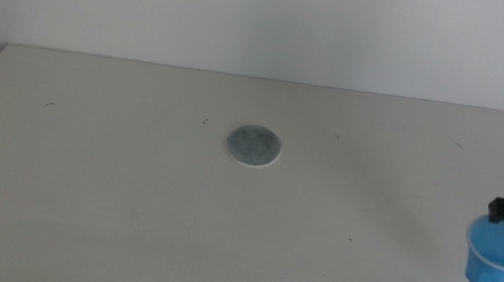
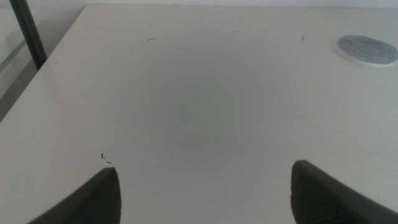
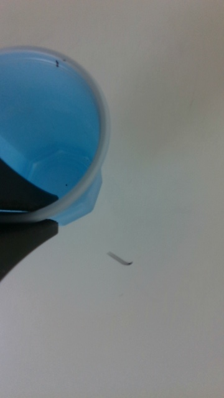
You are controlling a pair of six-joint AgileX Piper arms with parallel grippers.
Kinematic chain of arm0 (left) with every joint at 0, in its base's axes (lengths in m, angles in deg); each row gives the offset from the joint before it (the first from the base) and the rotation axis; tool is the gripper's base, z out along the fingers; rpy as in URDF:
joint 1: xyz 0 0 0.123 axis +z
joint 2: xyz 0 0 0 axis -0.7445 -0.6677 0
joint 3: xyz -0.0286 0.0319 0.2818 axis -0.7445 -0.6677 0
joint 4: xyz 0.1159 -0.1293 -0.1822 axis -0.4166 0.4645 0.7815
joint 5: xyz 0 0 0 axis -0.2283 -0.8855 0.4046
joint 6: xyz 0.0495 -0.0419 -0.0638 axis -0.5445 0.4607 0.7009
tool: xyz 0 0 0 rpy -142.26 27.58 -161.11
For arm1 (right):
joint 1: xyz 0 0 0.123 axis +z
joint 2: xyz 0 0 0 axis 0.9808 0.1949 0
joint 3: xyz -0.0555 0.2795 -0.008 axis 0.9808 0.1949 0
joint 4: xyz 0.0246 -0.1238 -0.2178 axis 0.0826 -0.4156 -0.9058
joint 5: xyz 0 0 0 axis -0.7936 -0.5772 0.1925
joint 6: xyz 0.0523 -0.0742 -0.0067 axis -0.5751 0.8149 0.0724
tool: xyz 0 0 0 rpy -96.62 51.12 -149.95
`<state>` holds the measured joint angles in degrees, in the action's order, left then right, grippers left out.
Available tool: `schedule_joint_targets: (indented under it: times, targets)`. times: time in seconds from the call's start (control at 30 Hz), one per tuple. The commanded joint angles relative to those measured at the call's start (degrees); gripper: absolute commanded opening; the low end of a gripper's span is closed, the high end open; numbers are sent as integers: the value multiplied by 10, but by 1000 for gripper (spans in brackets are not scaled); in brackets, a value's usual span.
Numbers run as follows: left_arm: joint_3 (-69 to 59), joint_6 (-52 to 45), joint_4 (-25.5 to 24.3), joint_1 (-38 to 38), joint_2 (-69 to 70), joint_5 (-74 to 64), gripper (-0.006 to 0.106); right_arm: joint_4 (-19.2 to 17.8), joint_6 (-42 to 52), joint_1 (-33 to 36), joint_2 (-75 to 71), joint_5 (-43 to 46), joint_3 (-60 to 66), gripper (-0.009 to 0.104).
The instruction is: Place an empty cup on a cup mat.
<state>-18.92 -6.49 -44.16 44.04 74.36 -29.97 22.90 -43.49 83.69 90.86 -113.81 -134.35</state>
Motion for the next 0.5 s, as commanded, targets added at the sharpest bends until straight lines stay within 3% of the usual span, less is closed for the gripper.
schedule_joint_targets:
  times: [0.0,0.47]
  targets:
    - [3,6,0,1,7,38,105,-4,-10,18,-19,-12,-52,-1]
    - [3,6,0,1,7,38,105,-5,-21,129,135,-99,-348,1]
